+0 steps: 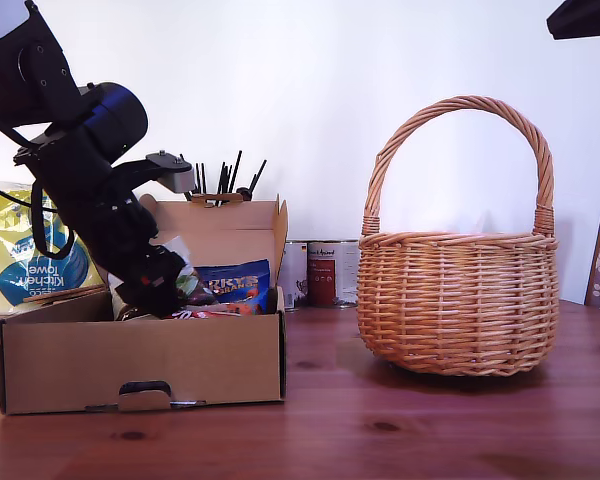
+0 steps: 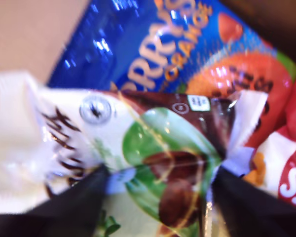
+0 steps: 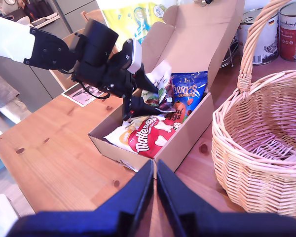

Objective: Move the bags of Easter eggs from the cardboard box on the left into the woven basket on the right side.

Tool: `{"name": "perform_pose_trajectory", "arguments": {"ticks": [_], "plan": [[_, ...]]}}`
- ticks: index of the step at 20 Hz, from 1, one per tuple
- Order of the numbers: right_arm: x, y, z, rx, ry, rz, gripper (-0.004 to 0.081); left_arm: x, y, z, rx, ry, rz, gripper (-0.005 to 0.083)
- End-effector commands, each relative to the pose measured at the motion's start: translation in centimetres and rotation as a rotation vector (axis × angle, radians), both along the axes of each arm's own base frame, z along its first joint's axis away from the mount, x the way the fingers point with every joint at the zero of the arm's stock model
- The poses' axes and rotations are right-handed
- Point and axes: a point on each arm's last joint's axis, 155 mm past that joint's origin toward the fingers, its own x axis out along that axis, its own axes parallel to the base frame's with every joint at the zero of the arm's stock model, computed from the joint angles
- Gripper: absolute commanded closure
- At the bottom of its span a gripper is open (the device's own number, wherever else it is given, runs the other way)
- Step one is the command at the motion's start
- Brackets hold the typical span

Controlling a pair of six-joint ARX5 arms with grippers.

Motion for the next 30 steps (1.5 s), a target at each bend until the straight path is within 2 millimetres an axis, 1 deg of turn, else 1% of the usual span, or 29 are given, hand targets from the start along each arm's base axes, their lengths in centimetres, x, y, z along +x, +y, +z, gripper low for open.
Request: {"name": "perform_pose_trajectory", "arguments": {"ticks": [1,4,5,7,9,13,15,16,17,18,19,20,22,25,28,30], "plan": [[0.0,0.1,0.5,0.003,-0.017,0.004,0.0782,-2.1,0.4,-4.2,0.029,0.109,-0.005,0.0704],[0.0,0.1,0.5,0.006,-0.013,0.003,0.0782,-2.0,0.4,-3.6,0.026,0.098,-0.004,0.0737],[0.0,0.1,0.5,0.006,-0.013,0.003,0.0782,-2.0,0.4,-3.0,0.022,0.089,-0.004,0.0737],[0.0,0.1,0.5,0.006,-0.012,0.003,0.0782,-1.8,0.3,-1.0,0.009,0.053,-0.005,0.0737],[0.0,0.1,0.5,0.006,-0.012,0.003,0.0782,-1.7,0.3,1.9,-0.009,0.000,-0.005,0.0738],[0.0,0.1,0.5,0.006,-0.013,0.003,0.0782,-1.9,0.3,9.5,-0.064,-0.157,-0.005,0.0740],[0.0,0.1,0.5,0.006,-0.013,0.003,0.0782,-2.6,0.2,13.3,-0.113,-0.221,-0.004,0.0755],[0.0,0.1,0.5,0.006,-0.013,0.003,0.0782,-3.2,-0.4,14.8,-0.173,-0.230,-0.014,0.0755],[0.0,0.1,0.5,0.006,-0.012,0.003,0.0782,-4.1,-1.4,16.1,-0.245,-0.226,-0.033,0.0755],[0.0,0.1,0.5,0.006,-0.012,0.003,0.0782,-5.1,-2.9,17.2,-0.319,-0.209,-0.067,0.0755],[0.0,0.1,0.5,0.011,-0.007,0.001,0.0782,-6.1,-4.4,17.8,-0.385,-0.185,-0.104,0.0755],[0.0,0.1,0.5,0.020,0.001,-0.005,0.0782,-7.0,-5.9,18.1,-0.431,-0.157,-0.143,0.0755],[0.6,-0.6,0.6,0.018,-0.003,-0.056,0.0782,-9.0,-9.1,17.9,-0.473,-0.110,-0.228,0.0755],[1.1,-1.7,0.5,0.000,-0.010,-0.125,0.0782,-11.1,-13.7,18.3,-0.508,-0.125,-0.339,0.0755],[1.1,-3.3,-0.9,-0.044,0.031,-0.207,0.0782,-12.6,-17.6,18.8,-0.563,-0.144,-0.415,0.0755],[0.3,-3.6,-1.8,-0.060,0.066,-0.211,0.0782,-13.0,-19.6,18.9,-0.601,-0.159,-0.446,0.0755]]}}
